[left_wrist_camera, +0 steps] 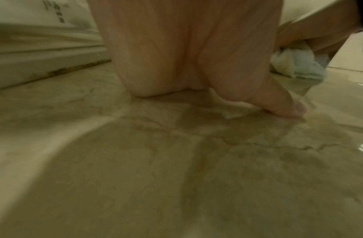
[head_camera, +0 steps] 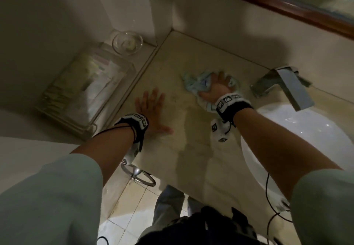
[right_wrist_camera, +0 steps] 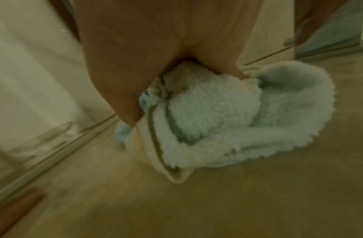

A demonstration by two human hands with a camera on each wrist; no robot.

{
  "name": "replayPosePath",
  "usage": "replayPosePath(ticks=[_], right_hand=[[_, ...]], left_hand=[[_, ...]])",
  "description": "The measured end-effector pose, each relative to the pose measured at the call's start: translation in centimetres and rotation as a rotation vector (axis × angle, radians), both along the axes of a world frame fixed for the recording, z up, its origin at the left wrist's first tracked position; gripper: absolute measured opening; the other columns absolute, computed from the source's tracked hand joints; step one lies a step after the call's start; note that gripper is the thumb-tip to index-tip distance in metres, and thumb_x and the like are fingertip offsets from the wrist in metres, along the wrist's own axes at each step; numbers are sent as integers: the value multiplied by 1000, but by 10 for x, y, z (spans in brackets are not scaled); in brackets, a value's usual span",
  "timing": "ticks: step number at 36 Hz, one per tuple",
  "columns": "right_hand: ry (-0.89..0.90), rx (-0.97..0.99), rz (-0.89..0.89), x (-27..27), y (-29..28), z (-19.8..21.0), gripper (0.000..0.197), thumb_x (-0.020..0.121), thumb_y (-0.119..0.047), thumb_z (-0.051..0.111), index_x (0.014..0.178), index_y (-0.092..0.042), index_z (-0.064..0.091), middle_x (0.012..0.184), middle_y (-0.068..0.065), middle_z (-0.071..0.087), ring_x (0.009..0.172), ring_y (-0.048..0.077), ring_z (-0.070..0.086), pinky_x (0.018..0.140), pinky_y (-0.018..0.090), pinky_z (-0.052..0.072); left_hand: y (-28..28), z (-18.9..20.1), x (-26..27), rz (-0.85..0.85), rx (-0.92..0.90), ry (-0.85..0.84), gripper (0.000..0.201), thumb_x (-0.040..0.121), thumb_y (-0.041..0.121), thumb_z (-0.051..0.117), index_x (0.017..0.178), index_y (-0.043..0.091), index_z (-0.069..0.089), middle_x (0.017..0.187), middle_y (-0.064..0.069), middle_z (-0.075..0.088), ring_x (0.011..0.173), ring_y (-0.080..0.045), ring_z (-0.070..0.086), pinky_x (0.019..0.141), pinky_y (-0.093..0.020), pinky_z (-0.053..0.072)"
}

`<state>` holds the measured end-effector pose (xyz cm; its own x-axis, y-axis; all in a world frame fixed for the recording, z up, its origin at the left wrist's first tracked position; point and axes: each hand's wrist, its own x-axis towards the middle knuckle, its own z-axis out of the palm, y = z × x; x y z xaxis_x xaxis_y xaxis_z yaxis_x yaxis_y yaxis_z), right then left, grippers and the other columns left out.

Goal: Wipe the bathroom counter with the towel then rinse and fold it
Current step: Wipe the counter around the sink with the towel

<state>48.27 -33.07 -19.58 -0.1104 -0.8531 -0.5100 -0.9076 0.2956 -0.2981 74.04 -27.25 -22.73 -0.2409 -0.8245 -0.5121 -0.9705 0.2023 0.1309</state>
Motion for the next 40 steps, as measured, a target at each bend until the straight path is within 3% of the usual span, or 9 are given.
replayPosePath(ticks=[3, 6, 11, 17, 20, 25, 31, 36, 40], right_hand=[[-31, 0, 50, 17, 23, -9, 103, 79, -61, 59, 153, -20, 0, 160, 14, 1, 143, 42, 18, 109, 58, 29], [-18, -41, 37, 25, 35, -12, 91, 82, -57, 58, 152, -20, 11, 160, 14, 4, 140, 42, 24, 109, 61, 27], [38, -23, 9, 31, 24, -2, 82, 91, -51, 52, 153, -19, 9, 160, 12, -11, 144, 44, -6, 113, 65, 7], [53, 14, -19, 30, -19, 3, 83, 92, -61, 42, 153, -22, 2, 159, 8, -17, 145, 39, -13, 113, 64, -1], [99, -57, -38, 28, -38, 8, 80, 91, -65, 37, 153, -24, 7, 161, 6, -8, 146, 38, -4, 114, 61, 8], [212, -82, 135, 30, -50, 35, 62, 104, -37, 28, 153, -19, -5, 159, 12, -14, 146, 39, -5, 117, 57, 8], [148, -100, -78, 40, -99, 18, 71, 96, -57, 32, 153, -24, 5, 160, 13, 1, 144, 42, 7, 112, 61, 16], [194, -177, 22, 37, -108, 14, 75, 88, -65, 21, 152, -27, 8, 159, 10, 13, 141, 43, 19, 110, 60, 22], [159, -153, 87, 35, -99, 13, 73, 85, -60, 21, 151, -32, 5, 161, 8, -2, 142, 48, 5, 107, 69, 15]], left_hand=[[0, 5, -2, 5, 16, -15, 145, 30, 97, 36, 147, 34, -21, 154, 3, -31, 142, -32, -25, 111, -58, -8], [-1, 6, -2, 5, 24, -31, 142, 43, 94, 53, 146, 34, -25, 153, 2, -34, 141, -32, -29, 112, -57, -9], [-2, 7, 0, 5, 39, -21, 141, 46, 90, 58, 145, 35, -26, 152, 2, -36, 140, -32, -31, 112, -58, -10], [-4, 4, 1, 2, 53, -26, 142, 45, 90, 58, 143, 35, -29, 150, 3, -39, 139, -31, -32, 111, -57, -13], [-3, 4, 0, -6, 36, -32, 141, 47, 90, 58, 143, 35, -28, 151, 2, -37, 140, -31, -30, 112, -58, -10], [-3, 2, -1, 2, 28, -35, 141, 46, 90, 57, 145, 35, -26, 152, 2, -35, 141, -31, -29, 112, -58, -11], [-3, 2, -4, 5, 30, -62, 141, 47, 90, 57, 145, 33, -27, 151, 1, -37, 140, -31, -31, 111, -57, -14], [-3, 2, -4, -4, 30, -71, 139, 50, 88, 57, 144, 32, -29, 150, 1, -39, 139, -31, -33, 109, -55, -17], [-2, 1, -4, 1, 1, -53, 138, 50, 88, 57, 145, 33, -26, 152, 1, -36, 140, -31, -30, 110, -56, -15]])
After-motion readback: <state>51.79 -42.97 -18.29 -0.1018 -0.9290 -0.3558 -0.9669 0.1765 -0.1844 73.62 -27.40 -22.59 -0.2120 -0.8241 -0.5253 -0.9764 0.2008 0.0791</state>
